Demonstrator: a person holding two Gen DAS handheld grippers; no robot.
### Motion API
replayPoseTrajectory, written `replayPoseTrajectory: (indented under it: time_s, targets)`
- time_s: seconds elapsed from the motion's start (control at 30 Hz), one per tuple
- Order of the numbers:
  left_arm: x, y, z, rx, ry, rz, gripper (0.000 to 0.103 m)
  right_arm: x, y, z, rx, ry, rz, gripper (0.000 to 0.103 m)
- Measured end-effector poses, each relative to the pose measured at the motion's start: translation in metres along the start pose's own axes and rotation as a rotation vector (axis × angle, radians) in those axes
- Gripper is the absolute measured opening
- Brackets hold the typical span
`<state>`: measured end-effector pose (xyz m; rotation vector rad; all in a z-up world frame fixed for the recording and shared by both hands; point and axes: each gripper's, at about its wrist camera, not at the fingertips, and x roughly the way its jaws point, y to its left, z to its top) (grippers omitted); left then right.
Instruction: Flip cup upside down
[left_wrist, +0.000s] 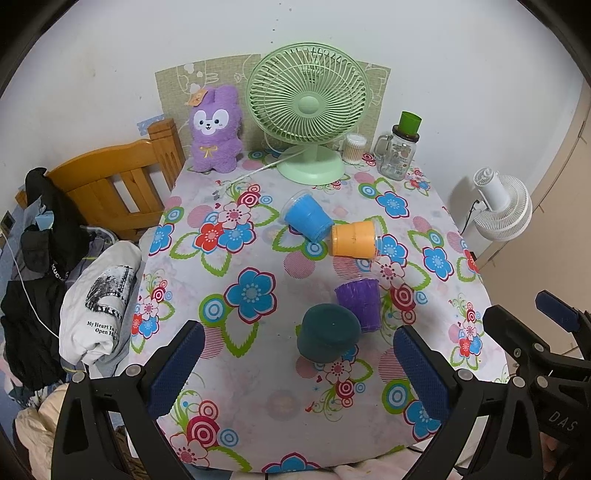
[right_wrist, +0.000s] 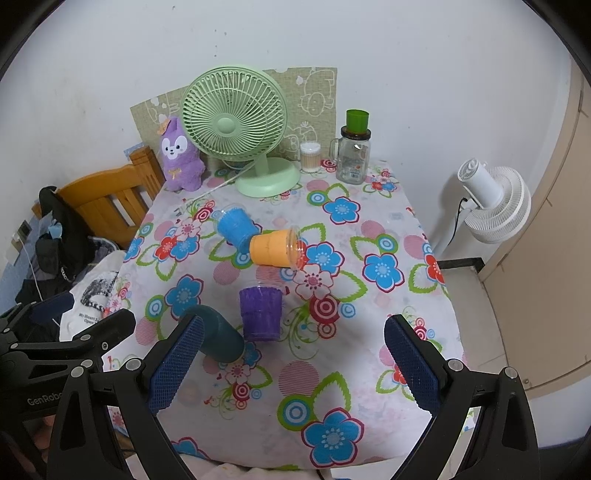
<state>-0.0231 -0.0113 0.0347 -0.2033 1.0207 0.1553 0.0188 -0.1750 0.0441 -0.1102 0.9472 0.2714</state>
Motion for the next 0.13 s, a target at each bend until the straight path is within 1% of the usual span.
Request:
replayPoseTrajectory:
  time_s: [0.13]
  targets:
    - [-0.0001,-0.0006,0.0000,0.000,0.002,-0.002,0.103,0.0007,-0.0022,0.0000,0.001,0.002,0.000,0.099]
